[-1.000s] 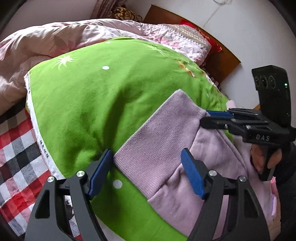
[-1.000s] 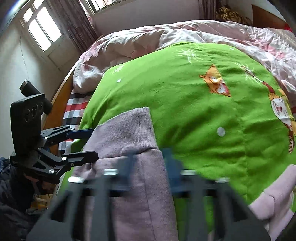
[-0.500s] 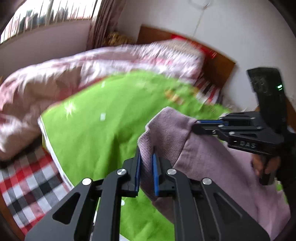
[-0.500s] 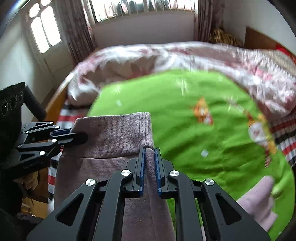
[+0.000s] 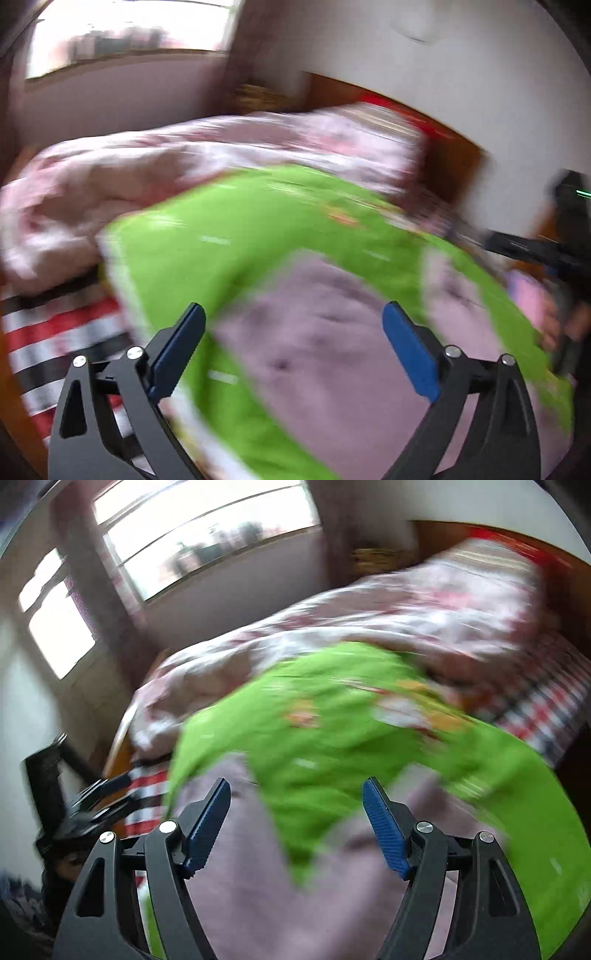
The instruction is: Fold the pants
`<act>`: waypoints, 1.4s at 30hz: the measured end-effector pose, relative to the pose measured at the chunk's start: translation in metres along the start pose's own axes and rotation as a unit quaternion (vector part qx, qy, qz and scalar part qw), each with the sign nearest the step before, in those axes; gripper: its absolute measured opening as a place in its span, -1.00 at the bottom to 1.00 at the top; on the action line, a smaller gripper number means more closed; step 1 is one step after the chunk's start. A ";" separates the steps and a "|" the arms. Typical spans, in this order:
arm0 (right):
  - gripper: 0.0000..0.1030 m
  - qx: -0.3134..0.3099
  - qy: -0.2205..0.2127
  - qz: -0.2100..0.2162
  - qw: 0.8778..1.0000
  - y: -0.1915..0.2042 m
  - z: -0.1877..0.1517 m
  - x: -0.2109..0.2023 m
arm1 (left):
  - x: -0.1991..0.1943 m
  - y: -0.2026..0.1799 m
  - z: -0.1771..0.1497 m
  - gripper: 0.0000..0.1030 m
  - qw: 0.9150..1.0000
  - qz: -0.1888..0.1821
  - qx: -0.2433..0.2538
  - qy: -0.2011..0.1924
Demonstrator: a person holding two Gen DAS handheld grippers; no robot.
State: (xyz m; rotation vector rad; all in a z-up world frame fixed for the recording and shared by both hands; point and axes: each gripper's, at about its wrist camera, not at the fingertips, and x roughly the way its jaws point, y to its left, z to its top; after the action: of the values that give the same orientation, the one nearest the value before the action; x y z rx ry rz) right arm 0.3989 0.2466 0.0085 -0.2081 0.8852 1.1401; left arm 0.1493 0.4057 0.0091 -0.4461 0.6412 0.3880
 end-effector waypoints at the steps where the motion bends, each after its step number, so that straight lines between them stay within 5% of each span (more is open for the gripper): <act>1: 0.40 0.020 0.001 -0.014 1.000 -0.016 -0.008 -0.007 | 0.004 -0.014 -0.005 0.89 0.999 -0.030 0.014 0.014; 4: 0.40 0.127 0.012 -0.026 0.991 -0.077 -0.046 -0.020 | 0.025 -0.053 -0.025 0.89 0.993 -0.093 0.044 0.061; 9: 0.40 0.189 0.055 -0.014 0.980 -0.109 -0.091 -0.008 | 0.077 -0.069 -0.055 0.89 0.985 -0.063 0.065 0.145; 11: 0.37 0.191 0.065 -0.012 0.979 -0.109 -0.096 0.004 | 0.081 -0.070 -0.055 0.97 0.984 -0.075 0.064 0.150; 12: 0.17 0.181 0.058 -0.009 0.982 -0.106 -0.095 0.006 | 0.082 -0.069 -0.056 0.96 0.984 -0.078 0.060 0.152; 14: -0.72 0.176 0.060 -0.021 0.982 -0.104 -0.094 0.009 | 0.083 -0.069 -0.057 0.96 0.984 -0.075 0.062 0.149; 15: -0.82 0.173 0.061 -0.034 0.982 -0.102 -0.093 0.009 | 0.083 -0.071 -0.057 0.96 0.984 -0.072 0.066 0.148; 19: -0.83 0.114 0.017 -0.048 0.992 -0.065 -0.083 -0.017 | 0.069 -0.053 -0.048 0.96 0.988 -0.099 0.029 0.112; 25: -0.83 -0.038 -0.021 -0.014 0.999 0.057 -0.037 -0.039 | 0.018 0.029 -0.024 0.96 0.982 -0.123 -0.142 0.013; 31: -0.58 -0.126 0.080 0.057 0.987 0.170 -0.048 0.053 | -0.015 0.092 -0.038 0.96 0.978 -0.058 -0.200 -0.015; 33: -0.13 -0.138 0.124 0.084 0.979 0.186 -0.067 0.084 | -0.020 0.102 -0.046 0.96 0.979 -0.038 -0.201 -0.010; 34: -0.07 -0.143 0.131 0.089 0.977 0.190 -0.074 0.092 | -0.022 0.109 -0.046 0.96 0.979 -0.033 -0.202 -0.006; 38: -0.07 -0.110 0.106 0.109 0.982 0.168 -0.064 0.079 | -0.029 0.119 -0.054 0.96 0.979 -0.043 -0.200 0.004; 42: -0.07 -0.107 0.040 0.084 0.990 0.133 -0.038 0.040 | -0.020 0.099 -0.050 0.95 0.975 -0.125 -0.183 0.022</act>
State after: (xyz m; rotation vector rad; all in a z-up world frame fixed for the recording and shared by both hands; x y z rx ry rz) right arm 0.2717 0.3118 -0.0072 -0.3628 0.8626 1.3927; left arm 0.0632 0.4584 -0.0409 -0.8810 0.5478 0.2558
